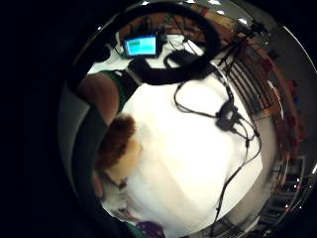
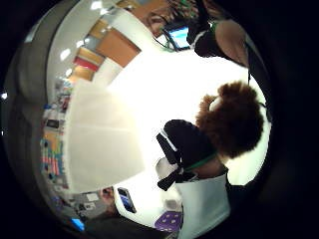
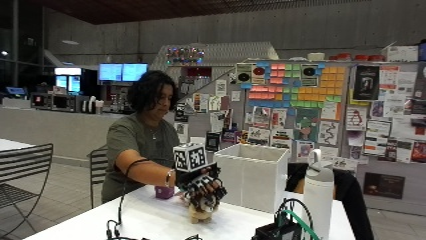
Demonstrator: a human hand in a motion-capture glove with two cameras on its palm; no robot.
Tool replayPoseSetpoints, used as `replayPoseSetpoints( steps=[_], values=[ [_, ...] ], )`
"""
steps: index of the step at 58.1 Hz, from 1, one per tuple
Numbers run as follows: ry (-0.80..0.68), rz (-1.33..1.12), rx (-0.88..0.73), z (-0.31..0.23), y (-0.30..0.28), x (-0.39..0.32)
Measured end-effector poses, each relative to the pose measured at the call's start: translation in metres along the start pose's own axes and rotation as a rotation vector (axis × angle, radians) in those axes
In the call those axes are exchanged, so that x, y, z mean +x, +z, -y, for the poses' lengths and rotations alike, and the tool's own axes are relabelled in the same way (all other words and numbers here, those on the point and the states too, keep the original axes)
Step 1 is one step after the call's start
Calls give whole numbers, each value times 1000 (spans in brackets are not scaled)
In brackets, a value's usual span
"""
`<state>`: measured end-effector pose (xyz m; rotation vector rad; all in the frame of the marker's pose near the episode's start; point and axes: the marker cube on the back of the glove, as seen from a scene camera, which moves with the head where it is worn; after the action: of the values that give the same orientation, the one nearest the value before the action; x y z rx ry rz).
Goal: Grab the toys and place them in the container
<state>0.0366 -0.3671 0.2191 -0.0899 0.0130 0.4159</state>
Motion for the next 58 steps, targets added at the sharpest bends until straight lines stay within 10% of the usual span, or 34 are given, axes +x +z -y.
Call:
replayPoseSetpoints(
  steps=[18,39,58],
  values=[
    [-94,-22,-46,-20,78,-2],
    [-222,-16,298,-28,76,-7],
    [-283,266,685,-32,-147,-102]
  ],
)
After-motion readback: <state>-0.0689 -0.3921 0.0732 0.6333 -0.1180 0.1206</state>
